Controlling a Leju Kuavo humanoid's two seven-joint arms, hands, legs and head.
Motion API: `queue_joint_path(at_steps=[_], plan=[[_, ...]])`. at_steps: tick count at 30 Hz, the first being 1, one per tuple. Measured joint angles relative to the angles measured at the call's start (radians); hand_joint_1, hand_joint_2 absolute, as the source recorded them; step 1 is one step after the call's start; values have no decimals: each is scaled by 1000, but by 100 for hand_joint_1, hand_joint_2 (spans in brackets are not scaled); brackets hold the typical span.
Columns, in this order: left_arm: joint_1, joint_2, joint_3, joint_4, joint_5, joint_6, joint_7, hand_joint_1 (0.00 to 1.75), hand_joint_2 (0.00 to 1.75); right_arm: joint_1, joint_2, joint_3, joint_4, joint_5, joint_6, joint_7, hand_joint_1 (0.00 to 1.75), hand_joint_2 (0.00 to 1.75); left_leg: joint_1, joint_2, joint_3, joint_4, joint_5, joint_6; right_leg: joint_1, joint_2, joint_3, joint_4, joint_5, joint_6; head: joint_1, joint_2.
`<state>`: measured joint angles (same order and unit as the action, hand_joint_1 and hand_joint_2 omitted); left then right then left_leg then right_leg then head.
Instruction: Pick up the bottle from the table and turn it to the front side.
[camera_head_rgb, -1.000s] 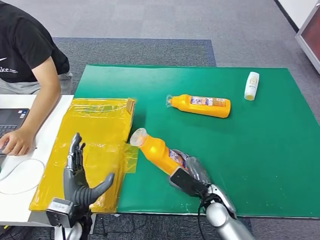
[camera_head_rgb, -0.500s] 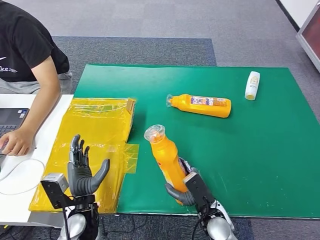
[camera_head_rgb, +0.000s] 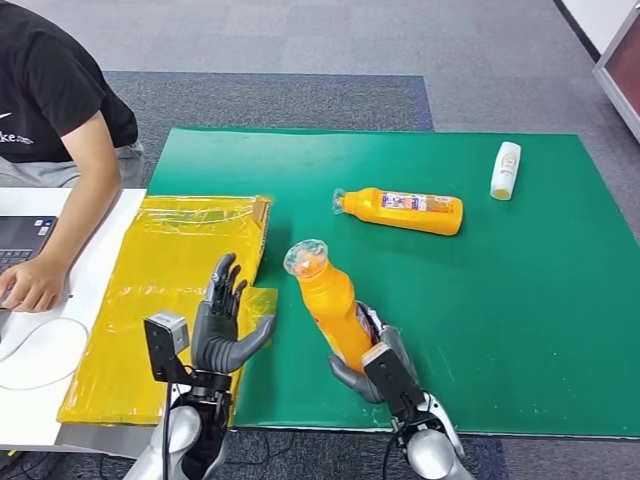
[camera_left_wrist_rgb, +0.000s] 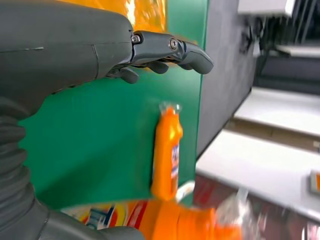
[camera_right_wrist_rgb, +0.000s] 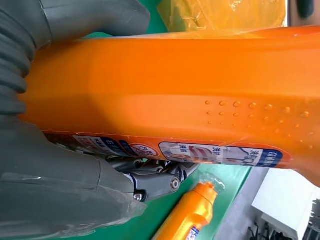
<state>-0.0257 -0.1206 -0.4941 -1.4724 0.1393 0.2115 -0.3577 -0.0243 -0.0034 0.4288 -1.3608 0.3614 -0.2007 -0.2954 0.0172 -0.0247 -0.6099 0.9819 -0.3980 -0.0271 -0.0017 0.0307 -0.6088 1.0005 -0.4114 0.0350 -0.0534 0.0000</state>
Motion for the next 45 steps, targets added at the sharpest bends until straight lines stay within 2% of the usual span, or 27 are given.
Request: queue_joint_path(at_steps=[6,11,16,22,27,45], plan=[[-12,10,-34,8,-29,-39,4,0,175,-6,0,2,4,-6,-4,-2,175,175,0,0,0,0,0,0,0,0,0,0,0,0,0,0],[-25,33,-74,27,-73,-90,54,0,175,-18,0,2,25,-11,-19,-5,175,175,0,0,-1,0,0,0,0,0,-1,0,0,0,0,0],[-45,38,-79,63,-84,-101,115,0,175,-26,0,10,35,117,-114,-23,175,175,0,0,-1,0,0,0,0,0,-1,0,0,0,0,0],[-81,38,-77,85,-113,-128,130,0,175,-28,0,40,36,270,-201,-9,175,175,0,0,-2,0,0,0,0,0,-2,0,0,0,0,0],[-112,37,-77,94,-117,-165,144,0,175,-41,0,68,42,342,-237,-3,175,175,0,0,-2,0,0,0,0,0,-2,0,0,0,0,0],[-170,36,-101,113,-115,-246,168,0,175,-80,0,112,61,187,-110,-5,175,175,0,0,-2,0,0,0,0,0,-2,0,0,0,0,0]])
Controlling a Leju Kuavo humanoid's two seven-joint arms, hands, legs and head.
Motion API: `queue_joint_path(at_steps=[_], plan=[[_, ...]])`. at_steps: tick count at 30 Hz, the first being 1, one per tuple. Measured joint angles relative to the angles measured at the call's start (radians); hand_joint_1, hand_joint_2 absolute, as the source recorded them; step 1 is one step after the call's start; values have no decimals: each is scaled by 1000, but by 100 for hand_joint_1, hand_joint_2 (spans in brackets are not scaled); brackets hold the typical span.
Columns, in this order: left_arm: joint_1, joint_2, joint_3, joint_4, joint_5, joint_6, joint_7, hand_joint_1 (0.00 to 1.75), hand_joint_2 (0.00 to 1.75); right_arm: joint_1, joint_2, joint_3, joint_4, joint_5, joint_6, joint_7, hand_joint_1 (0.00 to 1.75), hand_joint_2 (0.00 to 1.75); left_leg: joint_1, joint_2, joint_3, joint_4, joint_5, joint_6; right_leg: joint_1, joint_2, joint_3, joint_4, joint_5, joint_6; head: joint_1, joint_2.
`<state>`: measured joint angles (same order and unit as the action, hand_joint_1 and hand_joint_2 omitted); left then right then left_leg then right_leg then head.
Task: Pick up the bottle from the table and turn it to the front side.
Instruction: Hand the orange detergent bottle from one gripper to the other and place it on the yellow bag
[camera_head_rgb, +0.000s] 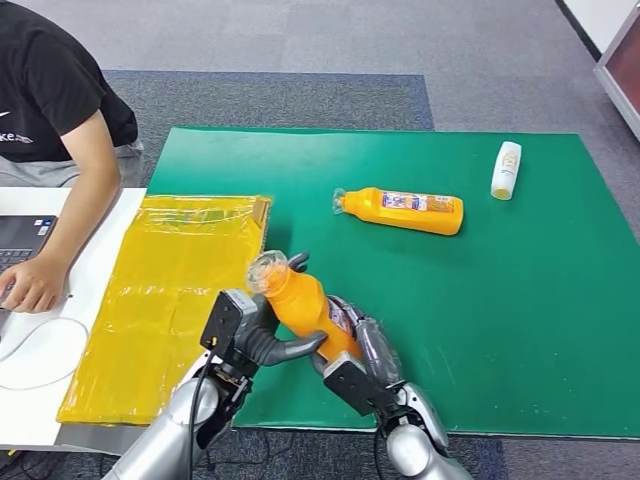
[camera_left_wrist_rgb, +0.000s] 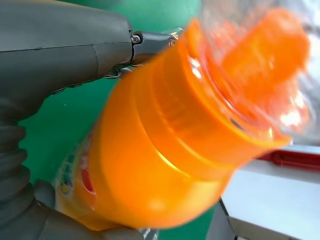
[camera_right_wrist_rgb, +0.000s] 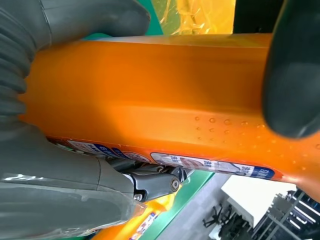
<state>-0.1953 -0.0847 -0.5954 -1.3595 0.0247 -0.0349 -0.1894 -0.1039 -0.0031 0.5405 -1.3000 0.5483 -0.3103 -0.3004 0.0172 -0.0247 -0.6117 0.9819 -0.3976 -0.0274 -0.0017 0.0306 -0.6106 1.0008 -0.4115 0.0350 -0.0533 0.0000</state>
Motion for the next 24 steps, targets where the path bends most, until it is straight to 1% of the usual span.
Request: queue_joint_path(at_steps=[2,3,4,6,7,8,10,11,13,14,15,17,24], plan=[[-9,0,-5,3,4,-10,5,0,175,-5,0,1,2,-12,9,0,175,175,0,0,0,0,0,0,0,0,0,0,0,0,0,0],[-13,0,-8,4,8,-14,7,12,175,-7,0,1,3,-19,12,0,175,175,0,0,0,0,0,0,0,0,0,0,0,0,0,0],[-16,0,-10,6,12,-17,8,45,175,-8,0,1,4,-25,15,-1,175,175,0,0,0,0,0,0,0,0,0,0,0,0,0,0],[-22,0,-13,10,27,-25,8,132,175,-11,1,1,6,-38,23,-2,175,175,0,0,0,0,0,0,0,0,0,0,0,0,0,0],[-24,0,-13,12,39,-30,8,164,175,-12,1,1,7,-45,27,-3,175,175,0,0,0,0,0,0,0,0,0,0,0,0,0,0],[-26,0,-13,14,51,-36,8,175,175,-12,2,1,7,-54,32,-3,175,175,0,0,0,0,0,0,0,0,0,0,0,0,0,0],[-30,0,-13,19,68,-45,5,175,175,-13,3,0,8,-71,42,-3,170,175,0,0,0,0,0,0,0,0,0,0,0,0,0,0],[-32,0,-13,21,71,-49,1,175,175,-14,3,0,8,-79,46,-3,155,175,0,0,0,0,0,0,0,0,0,0,0,0,0,0],[-35,1,-13,23,73,-54,-8,175,175,-15,3,0,9,-94,52,-3,86,175,0,0,0,0,0,0,0,0,0,0,0,0,0,0],[-36,1,-13,23,73,-56,-12,175,175,-15,3,0,9,-102,55,-3,45,175,0,0,0,0,0,0,0,0,0,0,0,0,0,0],[-37,2,-13,24,72,-57,-15,175,175,-15,4,0,9,-109,58,-3,17,175,0,0,0,0,0,0,0,0,0,0,0,0,0,0],[-39,4,-13,24,69,-60,-20,175,175,-15,8,0,9,-121,60,-4,0,175,0,0,0,0,0,0,0,0,0,0,0,0,0,0],[-38,37,-13,23,47,-73,-22,175,175,-10,21,1,9,-137,43,-9,0,175,0,0,0,0,0,0,0,0,0,0,0,0,0,0]])
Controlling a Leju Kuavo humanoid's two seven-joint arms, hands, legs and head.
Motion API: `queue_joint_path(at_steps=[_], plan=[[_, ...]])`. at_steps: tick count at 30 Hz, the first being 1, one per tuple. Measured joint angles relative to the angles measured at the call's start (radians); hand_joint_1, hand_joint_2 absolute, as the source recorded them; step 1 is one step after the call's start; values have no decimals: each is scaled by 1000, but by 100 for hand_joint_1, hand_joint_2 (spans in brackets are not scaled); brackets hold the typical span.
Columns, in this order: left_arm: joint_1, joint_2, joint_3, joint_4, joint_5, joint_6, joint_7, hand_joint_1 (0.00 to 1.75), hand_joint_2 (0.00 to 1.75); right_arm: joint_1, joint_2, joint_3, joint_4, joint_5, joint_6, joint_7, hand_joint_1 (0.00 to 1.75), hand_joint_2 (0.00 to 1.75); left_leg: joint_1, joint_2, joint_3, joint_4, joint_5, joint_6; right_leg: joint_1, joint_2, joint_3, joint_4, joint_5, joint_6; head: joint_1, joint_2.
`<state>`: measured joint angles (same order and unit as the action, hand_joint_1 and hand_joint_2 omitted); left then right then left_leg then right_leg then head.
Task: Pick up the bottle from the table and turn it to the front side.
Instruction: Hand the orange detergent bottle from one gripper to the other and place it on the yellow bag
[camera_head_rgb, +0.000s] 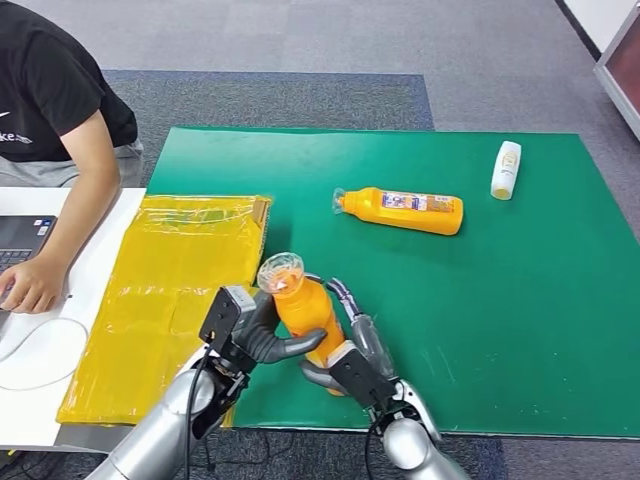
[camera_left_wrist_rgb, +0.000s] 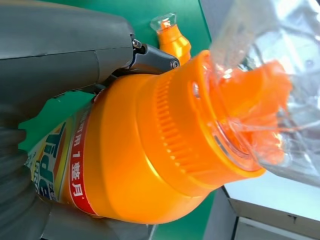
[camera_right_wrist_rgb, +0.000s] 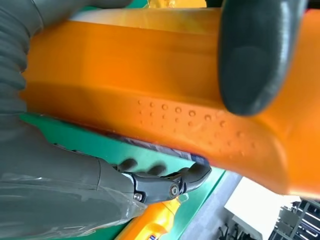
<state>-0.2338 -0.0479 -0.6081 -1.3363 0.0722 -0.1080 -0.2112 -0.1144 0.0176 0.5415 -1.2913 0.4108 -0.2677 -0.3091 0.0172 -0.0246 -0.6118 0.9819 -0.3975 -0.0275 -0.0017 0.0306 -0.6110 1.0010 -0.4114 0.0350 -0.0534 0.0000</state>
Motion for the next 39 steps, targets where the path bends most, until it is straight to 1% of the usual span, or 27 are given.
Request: queue_joint_path(at_steps=[3,6,13,17,24,30,36,39], plan=[[-2,19,7,0,-12,-2,2,175,175,6,5,1,0,-1,-9,0,0,175,0,0,0,0,0,0,0,0,0,0,0,0,0,0],[-5,45,22,-4,-59,-1,6,175,175,12,7,0,0,-4,-19,0,0,175,0,0,0,0,0,0,0,0,0,0,0,0,0,0],[-23,132,80,-54,-242,-1,22,175,175,33,8,-13,0,-3,-32,1,0,175,0,0,0,0,0,0,0,0,0,1,0,0,0,0],[-29,185,114,-83,-301,-17,33,175,175,49,9,-25,-1,2,-33,2,0,175,0,0,0,0,0,-1,0,0,-1,1,0,0,0,0],[-45,270,150,-140,-341,-80,50,175,175,70,14,-51,-1,8,-31,1,0,175,0,0,0,0,0,-1,0,0,-1,1,0,0,0,0],[-70,320,154,-159,-360,-102,62,175,175,75,16,-64,-1,9,-28,0,0,175,0,0,0,0,1,-1,0,0,-2,2,0,-1,0,0],[-127,382,152,-175,-374,-145,80,175,175,84,18,-77,-1,8,-19,0,0,175,0,0,0,0,1,-1,0,0,-2,2,0,-1,0,0],[-160,404,150,-179,-375,-174,94,175,175,86,19,-86,-1,8,-12,0,0,175,0,0,0,0,1,-1,0,0,-2,2,0,-1,0,0]])
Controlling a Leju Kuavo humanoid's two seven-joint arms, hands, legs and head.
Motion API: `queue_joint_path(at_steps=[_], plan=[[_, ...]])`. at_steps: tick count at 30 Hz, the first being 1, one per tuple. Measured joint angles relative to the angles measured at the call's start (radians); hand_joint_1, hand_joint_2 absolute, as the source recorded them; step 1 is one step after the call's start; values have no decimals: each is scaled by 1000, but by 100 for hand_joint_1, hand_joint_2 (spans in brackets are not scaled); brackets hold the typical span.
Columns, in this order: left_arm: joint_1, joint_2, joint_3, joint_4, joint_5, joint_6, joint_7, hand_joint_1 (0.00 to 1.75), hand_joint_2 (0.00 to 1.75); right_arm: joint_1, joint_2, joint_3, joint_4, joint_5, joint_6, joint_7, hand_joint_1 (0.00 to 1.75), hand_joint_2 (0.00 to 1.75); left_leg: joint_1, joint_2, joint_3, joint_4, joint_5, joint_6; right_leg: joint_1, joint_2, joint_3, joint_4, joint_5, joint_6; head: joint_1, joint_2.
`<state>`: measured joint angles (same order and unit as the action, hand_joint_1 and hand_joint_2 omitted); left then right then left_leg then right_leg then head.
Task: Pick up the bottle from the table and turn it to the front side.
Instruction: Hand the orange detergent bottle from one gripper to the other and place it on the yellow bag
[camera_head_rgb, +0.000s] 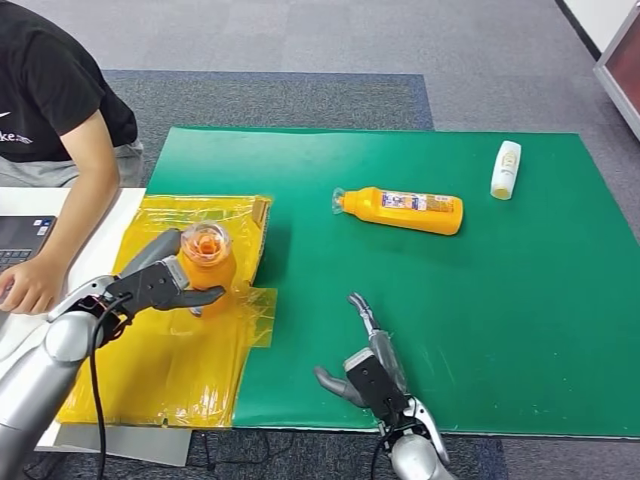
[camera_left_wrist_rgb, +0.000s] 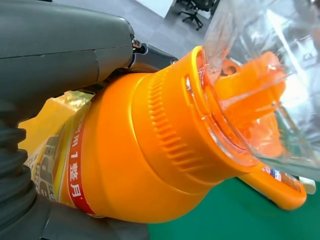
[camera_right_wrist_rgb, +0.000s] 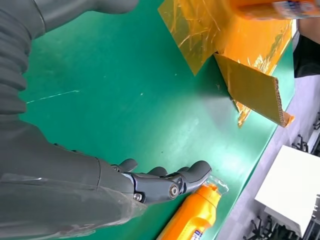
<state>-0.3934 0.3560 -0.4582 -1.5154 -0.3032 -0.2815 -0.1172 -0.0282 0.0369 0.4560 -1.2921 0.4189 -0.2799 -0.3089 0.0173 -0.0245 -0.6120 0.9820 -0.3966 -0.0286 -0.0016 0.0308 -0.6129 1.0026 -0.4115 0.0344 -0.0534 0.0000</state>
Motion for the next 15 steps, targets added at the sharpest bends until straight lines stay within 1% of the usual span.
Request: queue_joint_path(at_steps=[7,11,15], plan=[[-48,29,-48,18,-45,-47,25,175,175,1,4,-16,3,0,19,8,0,175,0,0,0,0,0,0,0,0,0,0,0,0,0,0],[-71,52,-93,49,-30,-109,26,175,175,0,5,-26,10,-2,33,17,0,175,0,0,0,0,0,0,0,0,0,0,0,0,0,0],[-103,72,-144,79,-17,-139,24,175,175,-6,8,-31,23,-6,46,25,0,175,0,0,0,0,0,0,0,0,0,0,0,0,0,0]])
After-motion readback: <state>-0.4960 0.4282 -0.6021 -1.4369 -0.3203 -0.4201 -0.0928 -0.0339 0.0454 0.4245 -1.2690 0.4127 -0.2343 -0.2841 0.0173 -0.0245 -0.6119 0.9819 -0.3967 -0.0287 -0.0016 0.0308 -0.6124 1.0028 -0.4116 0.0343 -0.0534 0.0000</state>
